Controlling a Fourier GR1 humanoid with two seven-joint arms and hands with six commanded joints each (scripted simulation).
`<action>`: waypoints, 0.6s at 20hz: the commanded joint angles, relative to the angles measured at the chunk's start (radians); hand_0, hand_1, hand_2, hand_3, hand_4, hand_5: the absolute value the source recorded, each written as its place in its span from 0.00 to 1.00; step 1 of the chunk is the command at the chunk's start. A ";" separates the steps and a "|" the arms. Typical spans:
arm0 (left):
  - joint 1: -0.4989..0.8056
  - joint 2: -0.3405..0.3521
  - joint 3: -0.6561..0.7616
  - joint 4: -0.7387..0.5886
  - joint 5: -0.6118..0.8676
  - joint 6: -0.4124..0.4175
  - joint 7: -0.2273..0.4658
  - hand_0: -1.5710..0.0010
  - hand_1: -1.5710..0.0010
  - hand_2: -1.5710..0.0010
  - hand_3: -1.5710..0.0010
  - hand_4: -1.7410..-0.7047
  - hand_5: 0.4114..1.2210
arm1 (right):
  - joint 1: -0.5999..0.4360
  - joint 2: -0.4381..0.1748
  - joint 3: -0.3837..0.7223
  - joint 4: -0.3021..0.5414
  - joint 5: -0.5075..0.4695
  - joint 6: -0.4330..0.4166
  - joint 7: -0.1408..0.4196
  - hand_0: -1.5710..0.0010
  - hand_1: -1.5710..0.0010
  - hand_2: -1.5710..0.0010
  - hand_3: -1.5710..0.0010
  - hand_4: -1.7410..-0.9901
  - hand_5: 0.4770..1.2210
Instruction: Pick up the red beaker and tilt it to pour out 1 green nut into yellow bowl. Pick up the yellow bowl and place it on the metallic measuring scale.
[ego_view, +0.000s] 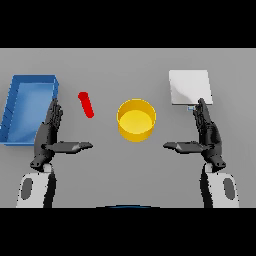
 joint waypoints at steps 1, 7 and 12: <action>-0.002 -0.002 -0.001 0.001 -0.001 0.002 0.001 1.00 1.00 1.00 1.00 0.52 0.30 | 0.001 0.001 0.001 -0.001 0.000 -0.001 0.000 1.00 1.00 1.00 1.00 0.66 0.27; 0.012 0.012 -0.042 -0.023 -0.061 0.009 -0.001 1.00 1.00 1.00 1.00 0.52 0.30 | 0.040 -0.036 0.048 -0.041 0.108 -0.024 -0.072 1.00 1.00 1.00 1.00 0.66 0.27; 0.056 0.039 -0.113 -0.116 -0.146 0.007 0.054 1.00 1.00 1.00 1.00 0.50 0.31 | 0.119 -0.066 0.133 -0.133 0.269 -0.057 -0.092 1.00 1.00 1.00 1.00 0.67 0.27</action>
